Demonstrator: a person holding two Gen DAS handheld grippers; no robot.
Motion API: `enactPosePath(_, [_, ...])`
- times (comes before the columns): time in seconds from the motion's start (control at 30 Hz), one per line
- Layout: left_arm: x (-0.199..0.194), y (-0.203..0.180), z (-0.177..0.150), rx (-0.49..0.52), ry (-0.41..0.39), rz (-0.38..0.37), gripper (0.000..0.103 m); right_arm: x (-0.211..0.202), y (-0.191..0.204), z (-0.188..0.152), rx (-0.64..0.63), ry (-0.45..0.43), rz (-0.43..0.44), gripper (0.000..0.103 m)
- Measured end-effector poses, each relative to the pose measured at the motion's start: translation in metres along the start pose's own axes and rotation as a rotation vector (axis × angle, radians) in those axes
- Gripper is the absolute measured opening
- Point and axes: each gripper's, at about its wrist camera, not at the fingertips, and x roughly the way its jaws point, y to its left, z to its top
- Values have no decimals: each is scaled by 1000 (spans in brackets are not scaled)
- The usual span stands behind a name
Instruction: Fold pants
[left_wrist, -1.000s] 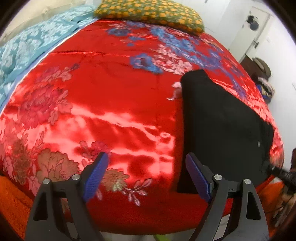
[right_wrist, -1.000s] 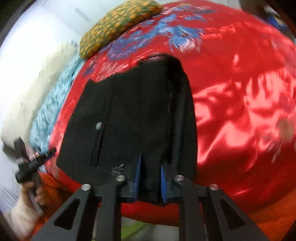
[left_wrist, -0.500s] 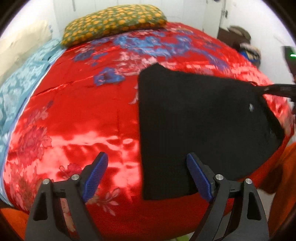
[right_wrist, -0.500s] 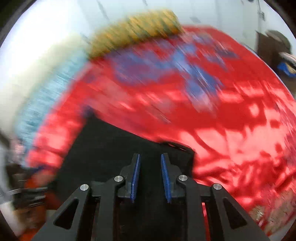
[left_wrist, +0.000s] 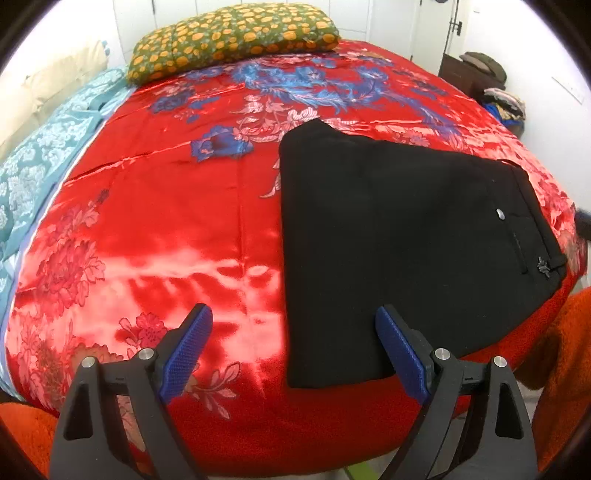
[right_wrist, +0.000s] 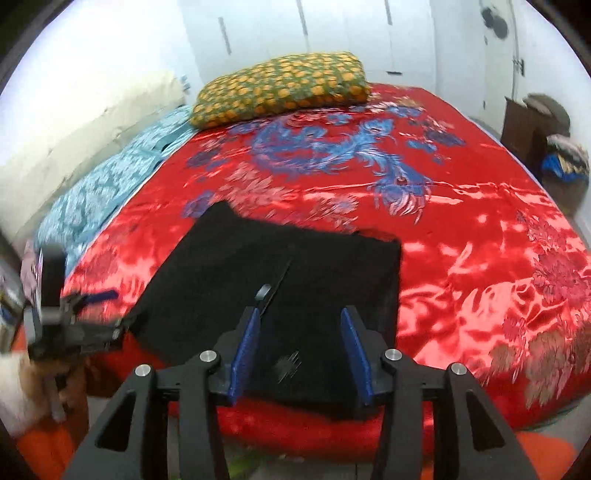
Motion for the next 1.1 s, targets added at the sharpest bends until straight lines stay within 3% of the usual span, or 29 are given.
enactPosePath(0.23, [-3, 1, -2, 6, -6, 6, 91, 20, 22, -25, -79, 37, -25, 46])
enactPosePath(0.4, [-2, 3, -5, 0, 3, -2, 91, 52, 10, -42, -20, 155, -4, 46])
enactPosePath(0.9, [-8, 28, -7, -67, 4, -48, 95, 26, -2, -50, 26, 120, 57, 47])
enactPosePath(0.97, [-10, 37, -5, -95, -3, -48, 95, 15, -12, -52, 72, 92, 55, 53])
enactPosePath(1.03, [-10, 49, -2, -150, -7, -65, 95, 0, -28, -52, 140, 20, 51, 79])
enactPosePath(1.1, [-7, 64, 0, -223, 0, -93, 95, -11, -46, -51, 212, -45, 33, 90])
